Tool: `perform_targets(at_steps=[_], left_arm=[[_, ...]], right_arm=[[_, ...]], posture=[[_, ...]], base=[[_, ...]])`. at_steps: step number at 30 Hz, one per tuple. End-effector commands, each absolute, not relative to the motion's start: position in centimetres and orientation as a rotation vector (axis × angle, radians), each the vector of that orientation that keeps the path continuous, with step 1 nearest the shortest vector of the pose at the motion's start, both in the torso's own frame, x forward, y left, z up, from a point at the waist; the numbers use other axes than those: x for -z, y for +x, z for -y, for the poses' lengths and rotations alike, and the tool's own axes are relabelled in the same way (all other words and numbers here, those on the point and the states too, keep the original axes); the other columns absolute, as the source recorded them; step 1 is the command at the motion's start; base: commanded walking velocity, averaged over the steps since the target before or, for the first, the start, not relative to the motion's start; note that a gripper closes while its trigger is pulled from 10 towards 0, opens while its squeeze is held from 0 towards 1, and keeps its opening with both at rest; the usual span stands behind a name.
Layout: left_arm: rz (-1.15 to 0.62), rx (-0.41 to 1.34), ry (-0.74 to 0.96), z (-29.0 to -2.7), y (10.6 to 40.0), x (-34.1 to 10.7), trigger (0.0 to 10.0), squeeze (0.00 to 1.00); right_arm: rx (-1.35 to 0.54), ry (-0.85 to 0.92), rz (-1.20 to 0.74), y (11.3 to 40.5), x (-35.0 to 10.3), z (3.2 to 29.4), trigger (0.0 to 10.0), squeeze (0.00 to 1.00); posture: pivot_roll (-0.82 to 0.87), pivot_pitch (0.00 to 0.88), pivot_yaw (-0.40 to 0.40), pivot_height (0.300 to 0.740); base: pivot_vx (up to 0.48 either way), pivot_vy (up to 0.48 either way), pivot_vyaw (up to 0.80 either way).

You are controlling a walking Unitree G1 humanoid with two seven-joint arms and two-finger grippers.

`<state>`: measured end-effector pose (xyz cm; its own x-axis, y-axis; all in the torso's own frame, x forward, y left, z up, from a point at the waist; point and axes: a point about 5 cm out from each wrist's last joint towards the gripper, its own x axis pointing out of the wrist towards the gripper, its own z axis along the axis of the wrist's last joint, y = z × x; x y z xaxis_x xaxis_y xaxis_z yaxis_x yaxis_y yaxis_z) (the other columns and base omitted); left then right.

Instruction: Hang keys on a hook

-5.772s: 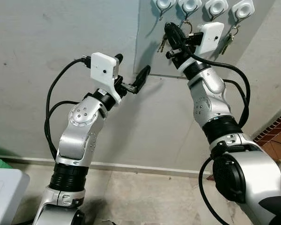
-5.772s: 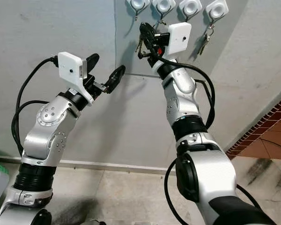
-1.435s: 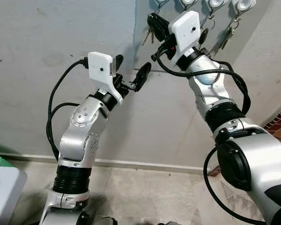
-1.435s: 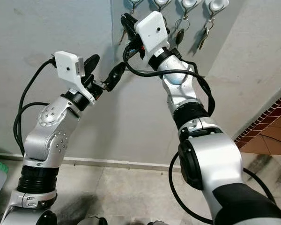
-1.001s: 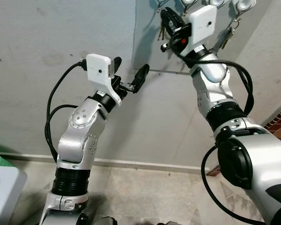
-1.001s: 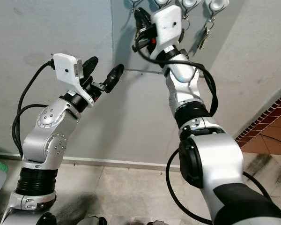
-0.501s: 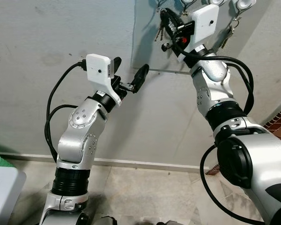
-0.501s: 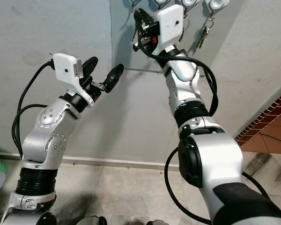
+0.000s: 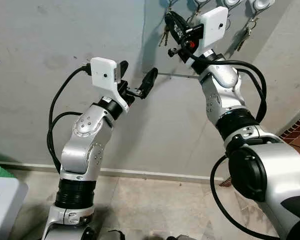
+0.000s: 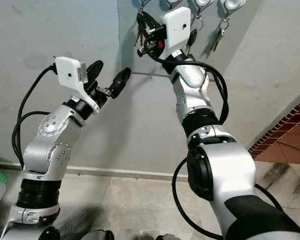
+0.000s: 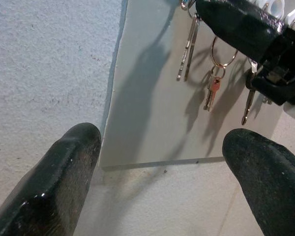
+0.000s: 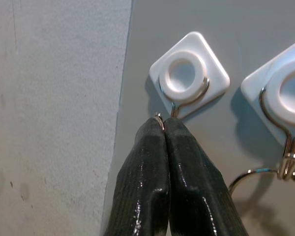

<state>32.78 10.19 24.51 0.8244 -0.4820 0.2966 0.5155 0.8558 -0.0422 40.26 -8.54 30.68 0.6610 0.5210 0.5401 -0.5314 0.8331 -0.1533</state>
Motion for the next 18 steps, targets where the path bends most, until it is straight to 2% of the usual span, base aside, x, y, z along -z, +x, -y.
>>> perform_targets(at_steps=[1, 11, 18], left_arm=[[0.293, 0.545, -0.114, -9.96, 32.49, -24.81, 10.0, 0.00], [0.293, 0.549, -0.118, -9.87, 32.46, -24.79, 10.0, 0.00], [0.294, 0.551, -0.120, -9.80, 32.45, -24.79, 10.0, 0.00]], right_arm=[[-0.576, 0.047, 0.631, 40.32, -31.76, 8.90, 10.0, 0.00], [-0.595, 0.030, 0.633, 40.22, -31.67, 8.54, 10.0, 0.00], [-0.569, 0.135, 0.604, 40.54, -31.72, 8.83, 10.0, 0.00]], posture=[[0.07, 0.137, -0.092, 0.740], [0.07, 0.131, -0.092, 0.740], [0.07, 0.128, -0.093, 0.740]], base=[[0.000, 0.000, 0.00], [0.000, 0.000, 0.00], [0.000, 0.000, 0.00]])
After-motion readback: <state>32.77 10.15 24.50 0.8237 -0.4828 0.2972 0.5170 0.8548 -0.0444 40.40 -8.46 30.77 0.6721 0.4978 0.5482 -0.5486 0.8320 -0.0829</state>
